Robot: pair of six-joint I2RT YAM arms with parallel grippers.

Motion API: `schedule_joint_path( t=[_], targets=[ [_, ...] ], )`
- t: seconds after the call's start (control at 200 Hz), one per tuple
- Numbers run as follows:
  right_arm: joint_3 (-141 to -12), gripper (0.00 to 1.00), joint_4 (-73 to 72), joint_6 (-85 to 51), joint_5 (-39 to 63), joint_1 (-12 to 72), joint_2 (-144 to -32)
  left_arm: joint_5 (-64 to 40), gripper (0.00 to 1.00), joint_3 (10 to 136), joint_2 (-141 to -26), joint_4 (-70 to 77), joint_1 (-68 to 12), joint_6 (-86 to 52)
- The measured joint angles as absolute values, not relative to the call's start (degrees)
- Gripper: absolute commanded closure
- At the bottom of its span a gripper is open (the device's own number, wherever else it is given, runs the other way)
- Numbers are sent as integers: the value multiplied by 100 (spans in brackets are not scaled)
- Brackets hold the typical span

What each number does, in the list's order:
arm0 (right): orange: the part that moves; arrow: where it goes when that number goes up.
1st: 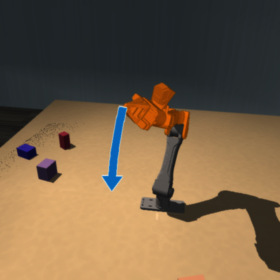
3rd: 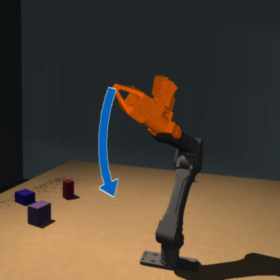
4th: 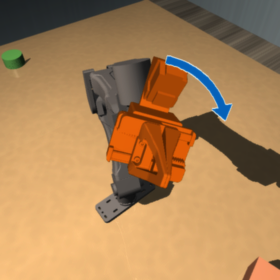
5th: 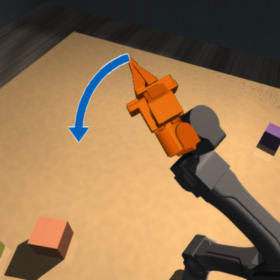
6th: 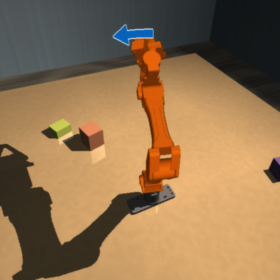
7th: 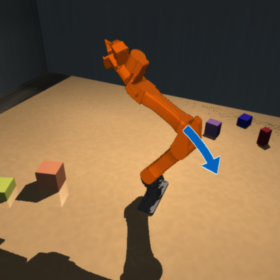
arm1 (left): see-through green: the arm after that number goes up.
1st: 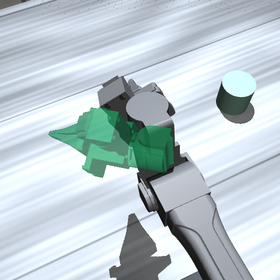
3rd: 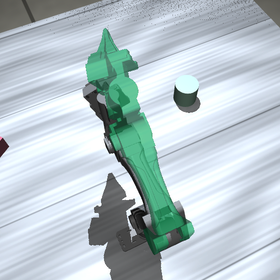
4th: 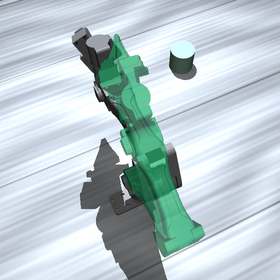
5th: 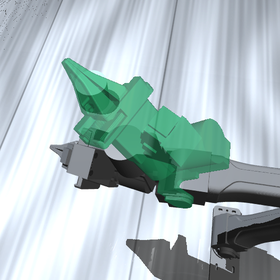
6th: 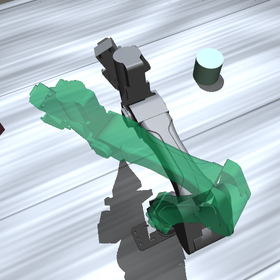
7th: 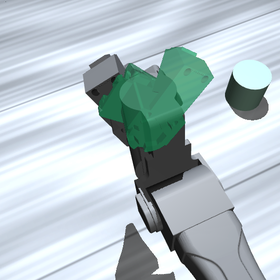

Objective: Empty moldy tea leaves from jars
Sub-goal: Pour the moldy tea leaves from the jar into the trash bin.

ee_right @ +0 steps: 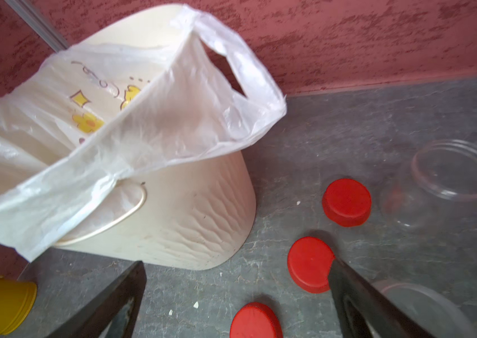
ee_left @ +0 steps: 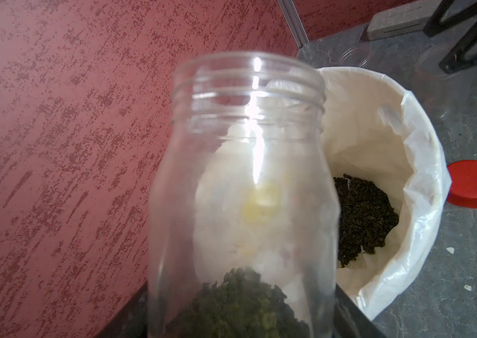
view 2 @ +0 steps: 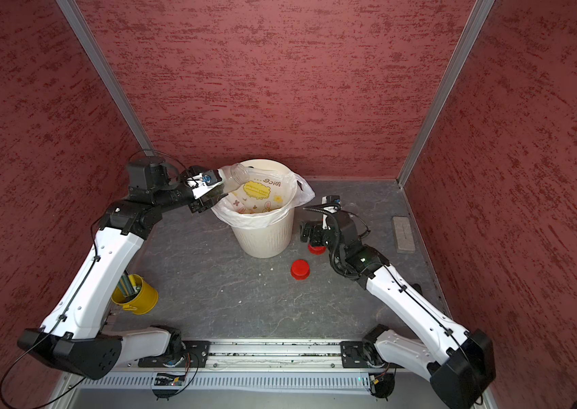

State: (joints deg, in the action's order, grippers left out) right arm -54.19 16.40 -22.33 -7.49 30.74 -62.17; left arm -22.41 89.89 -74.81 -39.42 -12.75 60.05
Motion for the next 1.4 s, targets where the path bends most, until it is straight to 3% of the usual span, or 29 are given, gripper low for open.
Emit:
schedule_joint_path(
  t=[0.321,0.641,1.403],
  targets=[
    [-5806,1,1675,-2102,-257,2056,-6506,-412,37,9579,-7913,-4652,-2139,7367],
    [-6324,1,1658,-1885,202,1629,-6882,1079,37,9675,-8149,-4473,-2751,8562],
    [-6412,1,1516,-1699,799,1319,-7120,2318,37,9358,-8143,-3750,-3319,9992]
  ],
)
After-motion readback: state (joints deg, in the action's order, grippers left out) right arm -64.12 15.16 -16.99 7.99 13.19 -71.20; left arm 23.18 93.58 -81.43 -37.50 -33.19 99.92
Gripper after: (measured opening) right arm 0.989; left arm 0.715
